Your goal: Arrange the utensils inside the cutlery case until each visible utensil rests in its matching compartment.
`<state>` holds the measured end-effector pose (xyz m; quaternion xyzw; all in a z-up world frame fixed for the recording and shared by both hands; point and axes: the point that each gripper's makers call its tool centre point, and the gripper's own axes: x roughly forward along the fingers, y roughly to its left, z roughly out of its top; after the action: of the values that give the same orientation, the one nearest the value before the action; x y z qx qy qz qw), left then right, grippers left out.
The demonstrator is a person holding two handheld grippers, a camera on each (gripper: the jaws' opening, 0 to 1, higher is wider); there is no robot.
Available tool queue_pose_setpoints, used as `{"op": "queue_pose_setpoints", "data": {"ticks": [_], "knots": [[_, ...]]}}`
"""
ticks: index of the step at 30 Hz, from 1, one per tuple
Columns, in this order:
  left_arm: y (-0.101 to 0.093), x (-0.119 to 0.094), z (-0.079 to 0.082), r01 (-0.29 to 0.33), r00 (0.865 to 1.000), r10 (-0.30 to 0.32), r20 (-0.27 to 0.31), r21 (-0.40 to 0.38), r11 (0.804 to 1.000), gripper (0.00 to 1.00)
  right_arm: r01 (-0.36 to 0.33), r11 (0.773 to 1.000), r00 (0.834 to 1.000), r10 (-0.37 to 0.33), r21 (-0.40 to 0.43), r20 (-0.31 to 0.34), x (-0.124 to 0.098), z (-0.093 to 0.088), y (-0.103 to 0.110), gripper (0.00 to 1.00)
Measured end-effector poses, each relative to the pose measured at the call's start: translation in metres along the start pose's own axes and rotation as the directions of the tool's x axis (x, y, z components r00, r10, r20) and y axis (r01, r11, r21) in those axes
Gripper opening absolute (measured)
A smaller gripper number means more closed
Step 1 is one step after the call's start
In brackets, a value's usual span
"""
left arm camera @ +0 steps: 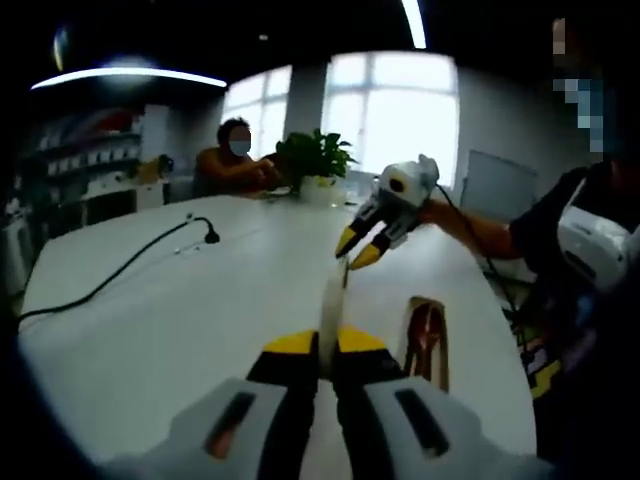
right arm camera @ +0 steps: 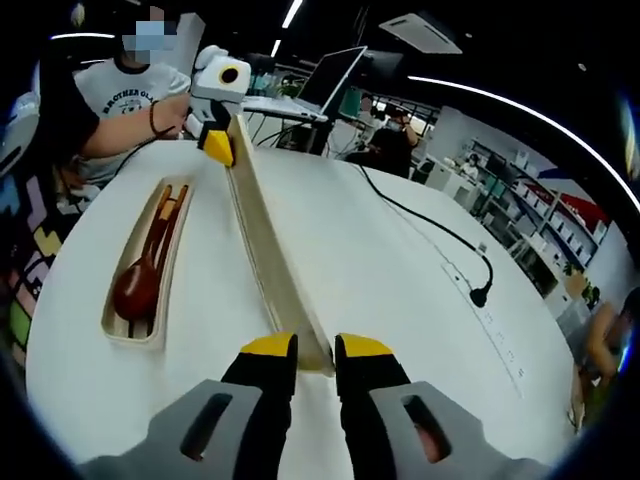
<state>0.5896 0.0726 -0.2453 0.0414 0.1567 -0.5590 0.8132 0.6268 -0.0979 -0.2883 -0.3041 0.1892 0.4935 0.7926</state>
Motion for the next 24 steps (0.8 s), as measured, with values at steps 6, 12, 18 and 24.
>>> {"op": "queue_pose_setpoints", "data": {"ticks": [6, 12, 18, 24], "knots": [[0.005, 0.0, -0.003, -0.013, 1.0, 0.013, 0.005, -0.01, 1.0, 0.05, -0.002, 0.999, 1.0, 0.002, -0.033, -0.005, -0.001, -0.001, 0.002, 0.07], [0.013, 0.0, -0.013, -0.052, 0.999, 0.052, -0.015, -0.018, 0.998, 0.08, -0.001, 0.996, 1.0, 0.0, -0.091, -0.012, -0.004, 0.002, 0.007, 0.03], [0.016, -0.003, -0.014, -0.063, 0.998, 0.063, 0.003, -0.064, 0.996, 0.12, 0.037, 0.991, 0.999, -0.034, -0.126, 0.024, -0.009, 0.011, 0.009, 0.03], [0.011, -0.005, -0.006, -0.009, 0.998, 0.02, 0.067, -0.171, 0.985, 0.38, 0.088, 0.98, 0.995, -0.08, -0.18, 0.052, -0.016, 0.019, 0.01, 0.02]]}}
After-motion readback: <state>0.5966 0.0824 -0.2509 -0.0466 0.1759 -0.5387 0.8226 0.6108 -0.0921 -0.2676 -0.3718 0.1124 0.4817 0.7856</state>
